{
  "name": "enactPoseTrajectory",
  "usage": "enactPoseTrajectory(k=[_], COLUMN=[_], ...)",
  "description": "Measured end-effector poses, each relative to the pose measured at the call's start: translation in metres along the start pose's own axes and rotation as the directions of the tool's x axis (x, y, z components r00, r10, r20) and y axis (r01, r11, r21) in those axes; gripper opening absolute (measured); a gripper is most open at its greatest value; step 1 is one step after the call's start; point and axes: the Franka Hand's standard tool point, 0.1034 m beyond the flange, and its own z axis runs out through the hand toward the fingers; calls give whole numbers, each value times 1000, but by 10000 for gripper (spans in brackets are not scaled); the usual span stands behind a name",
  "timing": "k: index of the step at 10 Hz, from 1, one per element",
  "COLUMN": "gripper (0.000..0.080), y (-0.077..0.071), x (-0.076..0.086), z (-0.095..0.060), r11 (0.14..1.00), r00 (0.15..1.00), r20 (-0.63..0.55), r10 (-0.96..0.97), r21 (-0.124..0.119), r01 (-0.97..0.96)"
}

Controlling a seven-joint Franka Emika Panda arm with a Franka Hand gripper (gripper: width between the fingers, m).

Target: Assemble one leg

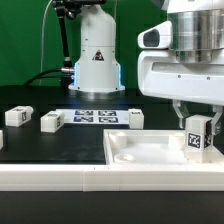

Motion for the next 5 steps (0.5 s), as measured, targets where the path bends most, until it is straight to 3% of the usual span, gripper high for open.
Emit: enactPoseTrajectory(k=[5], gripper=[292], y=[0], x=[1], z=[0], r11=[991], r00=[991], r20=[5], r10=[137], r21=[2], r01=[-137])
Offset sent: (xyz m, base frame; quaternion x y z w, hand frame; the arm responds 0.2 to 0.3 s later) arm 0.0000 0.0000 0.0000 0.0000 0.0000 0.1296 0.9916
